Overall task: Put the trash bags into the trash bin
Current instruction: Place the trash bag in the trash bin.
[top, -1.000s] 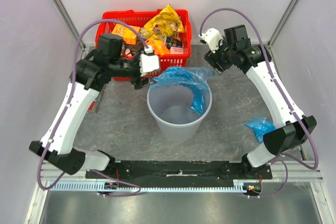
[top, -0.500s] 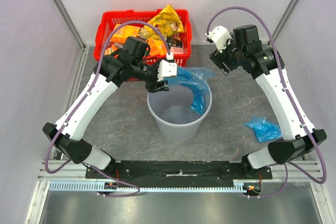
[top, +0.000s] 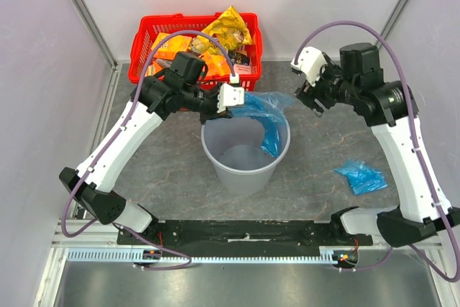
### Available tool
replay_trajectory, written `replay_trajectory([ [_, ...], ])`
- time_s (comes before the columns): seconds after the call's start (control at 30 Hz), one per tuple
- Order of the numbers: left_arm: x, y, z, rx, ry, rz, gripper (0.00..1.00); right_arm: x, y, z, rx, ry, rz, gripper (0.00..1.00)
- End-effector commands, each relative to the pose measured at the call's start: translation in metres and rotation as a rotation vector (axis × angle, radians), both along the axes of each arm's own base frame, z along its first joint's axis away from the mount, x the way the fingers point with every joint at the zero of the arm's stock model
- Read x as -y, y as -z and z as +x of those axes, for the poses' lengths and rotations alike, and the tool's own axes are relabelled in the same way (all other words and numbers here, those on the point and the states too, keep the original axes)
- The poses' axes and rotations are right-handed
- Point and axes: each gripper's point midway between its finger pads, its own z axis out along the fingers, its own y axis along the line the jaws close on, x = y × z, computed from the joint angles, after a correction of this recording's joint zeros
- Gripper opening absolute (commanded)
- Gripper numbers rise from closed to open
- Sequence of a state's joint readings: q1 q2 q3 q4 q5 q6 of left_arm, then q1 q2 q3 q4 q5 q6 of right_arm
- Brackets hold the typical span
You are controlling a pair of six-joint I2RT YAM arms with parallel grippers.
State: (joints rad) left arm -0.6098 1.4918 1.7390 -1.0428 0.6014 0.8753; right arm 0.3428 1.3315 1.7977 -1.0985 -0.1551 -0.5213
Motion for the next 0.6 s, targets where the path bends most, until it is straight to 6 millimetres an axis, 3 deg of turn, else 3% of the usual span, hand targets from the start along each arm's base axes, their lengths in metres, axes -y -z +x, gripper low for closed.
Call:
replay_trajectory([
  [0.0, 0.002, -0.018, -0.006, 0.016, -0.008, -0.049, 0.02, -0.019, 0.000, -0.025, 0.004, -0.199, 0.016, 0.79],
  [0.23, 0.002, -0.032, -0.015, 0.023, 0.005, -0.090, 0.02, -0.039, 0.029, -0.020, -0.069, -0.333, 0.015, 0.80],
  [0.57, 0.002, -0.035, -0.018, 0.021, 0.011, -0.101, 0.02, -0.057, 0.047, 0.004, -0.073, -0.372, 0.050, 0.77],
])
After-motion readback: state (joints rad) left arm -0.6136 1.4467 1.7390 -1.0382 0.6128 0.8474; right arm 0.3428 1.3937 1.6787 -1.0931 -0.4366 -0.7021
